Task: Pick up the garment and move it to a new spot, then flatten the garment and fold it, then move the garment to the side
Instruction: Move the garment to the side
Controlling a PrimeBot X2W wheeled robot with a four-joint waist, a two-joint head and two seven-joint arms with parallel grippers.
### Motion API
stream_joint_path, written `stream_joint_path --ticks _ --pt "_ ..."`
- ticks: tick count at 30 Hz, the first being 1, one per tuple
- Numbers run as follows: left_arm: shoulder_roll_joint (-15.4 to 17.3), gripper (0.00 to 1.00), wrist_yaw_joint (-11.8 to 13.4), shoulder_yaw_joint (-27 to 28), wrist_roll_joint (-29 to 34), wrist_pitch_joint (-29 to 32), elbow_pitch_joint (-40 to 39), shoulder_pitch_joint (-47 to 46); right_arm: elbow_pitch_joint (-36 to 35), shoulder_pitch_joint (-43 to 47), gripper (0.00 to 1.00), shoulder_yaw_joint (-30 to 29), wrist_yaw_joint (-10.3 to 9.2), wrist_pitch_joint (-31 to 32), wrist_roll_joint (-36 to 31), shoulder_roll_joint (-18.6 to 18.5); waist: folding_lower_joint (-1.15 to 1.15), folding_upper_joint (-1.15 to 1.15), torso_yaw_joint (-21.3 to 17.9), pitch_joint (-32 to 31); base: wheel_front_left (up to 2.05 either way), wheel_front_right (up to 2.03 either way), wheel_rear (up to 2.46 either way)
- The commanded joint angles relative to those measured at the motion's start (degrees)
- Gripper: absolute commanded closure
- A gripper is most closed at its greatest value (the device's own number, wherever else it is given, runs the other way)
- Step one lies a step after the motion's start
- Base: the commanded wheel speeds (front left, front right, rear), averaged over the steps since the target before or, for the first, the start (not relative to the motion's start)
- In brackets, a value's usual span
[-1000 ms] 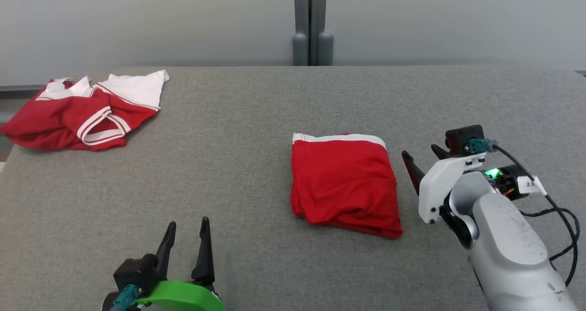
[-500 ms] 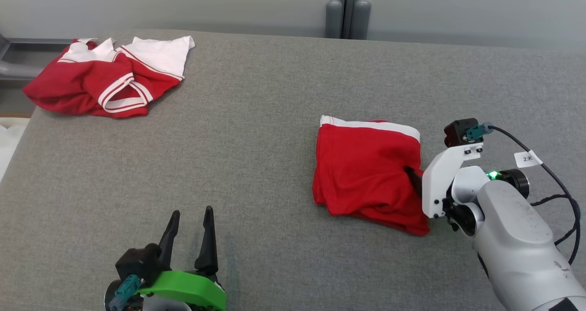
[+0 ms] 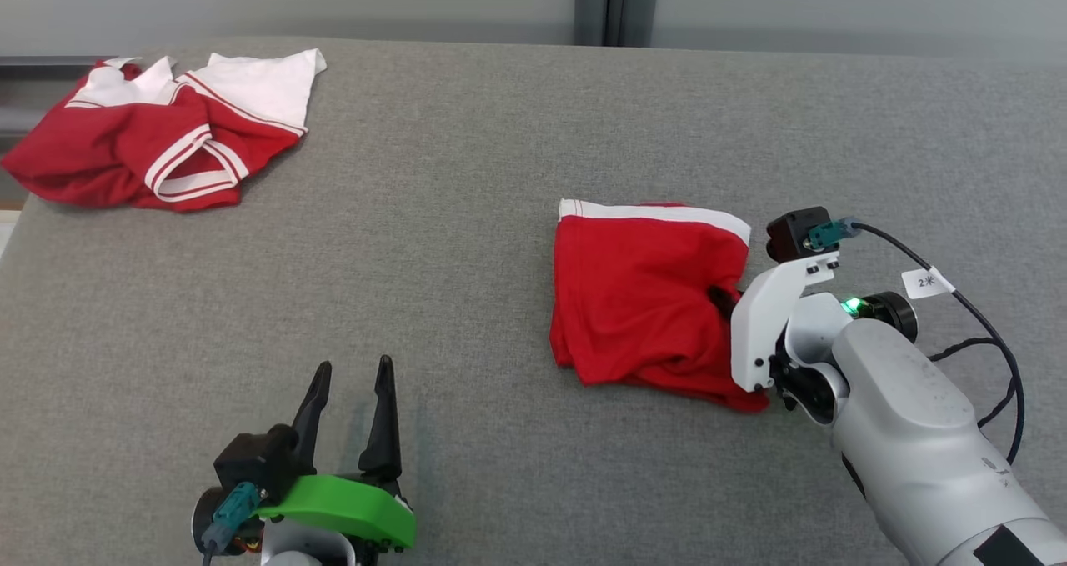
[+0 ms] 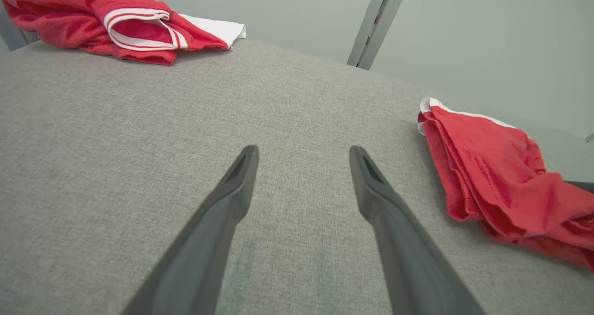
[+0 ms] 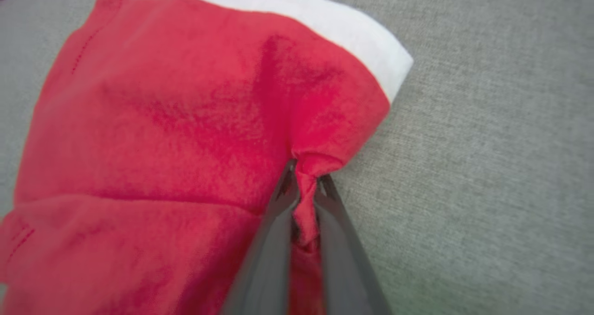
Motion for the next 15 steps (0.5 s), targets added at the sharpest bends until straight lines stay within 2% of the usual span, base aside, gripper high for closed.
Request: stream_joint_path --ticks 1,7,15 --pt "0.08 0.00 -0.36 0.10 0.73 0.00 -0.28 -1.17 0.32 -1.07 1.00 0.41 -0.06 -1.18 0.72 -0.44 0.00 0.00 -1.52 0.80 0.00 0.00 0.00" --pt "0.08 0.00 -0.74 -0.65 1.62 0.00 -1.15 -2.58 1.11 -3.59 1.00 1.58 -0.06 -5.36 1.46 -2.84 0.00 0.00 -6.41 2.00 0.00 0.00 0.00" --pt "0.14 0.00 -1.32 -1.28 3.55 0.00 -2.95 -4.72 1.61 -6.01 1.00 1.41 -0.06 -8.64 2.58 -7.95 0.00 0.00 -16.08 4.70 0.00 0.00 0.00"
